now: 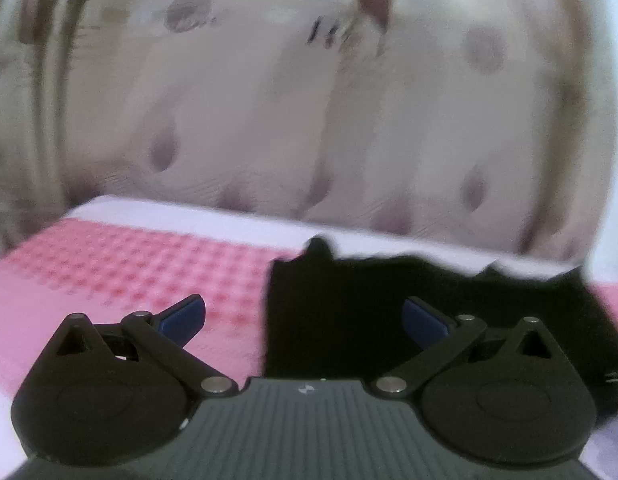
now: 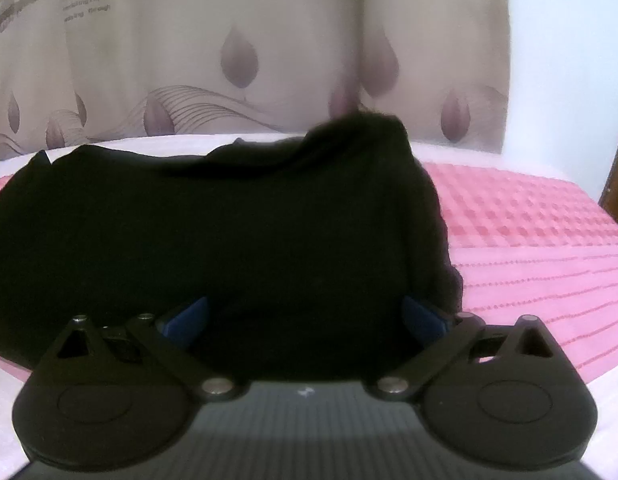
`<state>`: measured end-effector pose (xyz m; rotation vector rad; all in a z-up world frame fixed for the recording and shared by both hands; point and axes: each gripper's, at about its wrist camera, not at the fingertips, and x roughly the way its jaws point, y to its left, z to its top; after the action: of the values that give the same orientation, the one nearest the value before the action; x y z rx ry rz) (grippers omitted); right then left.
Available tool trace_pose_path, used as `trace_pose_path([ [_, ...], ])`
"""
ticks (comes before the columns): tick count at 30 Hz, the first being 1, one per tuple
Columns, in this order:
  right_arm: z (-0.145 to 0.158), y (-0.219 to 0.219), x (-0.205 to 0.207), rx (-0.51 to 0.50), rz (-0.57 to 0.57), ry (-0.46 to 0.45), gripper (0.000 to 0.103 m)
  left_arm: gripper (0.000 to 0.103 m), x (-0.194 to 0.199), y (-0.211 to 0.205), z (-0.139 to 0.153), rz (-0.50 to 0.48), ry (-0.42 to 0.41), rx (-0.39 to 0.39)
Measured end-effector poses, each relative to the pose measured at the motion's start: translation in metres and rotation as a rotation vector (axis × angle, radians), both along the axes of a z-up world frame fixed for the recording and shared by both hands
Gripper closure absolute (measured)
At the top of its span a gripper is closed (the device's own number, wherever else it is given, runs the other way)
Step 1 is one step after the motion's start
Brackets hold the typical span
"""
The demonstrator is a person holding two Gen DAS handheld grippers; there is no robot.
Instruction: Fold small clothes
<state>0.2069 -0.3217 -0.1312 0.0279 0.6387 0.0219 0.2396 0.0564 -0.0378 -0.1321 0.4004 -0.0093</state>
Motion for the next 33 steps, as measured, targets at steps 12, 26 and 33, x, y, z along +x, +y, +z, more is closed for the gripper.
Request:
trace_pose_path([
  [12,0.002,0.005,-0.003,-0.035,-0.002,-0.020,0.000,0.001,0.068,0.066,-0.022,-0.226,0.198,-0.243],
  [26,0.003,0.007,-0.004,-0.040,-0.003,-0.026,0.000,0.029,0.146,0.077,-0.047,-0.524,0.388,-0.347],
  [33,0.003,0.008,-0.005,-0.045,-0.002,-0.031,0.000,0.059,0.155,0.076,-0.057,-0.514,0.409,-0.465],
])
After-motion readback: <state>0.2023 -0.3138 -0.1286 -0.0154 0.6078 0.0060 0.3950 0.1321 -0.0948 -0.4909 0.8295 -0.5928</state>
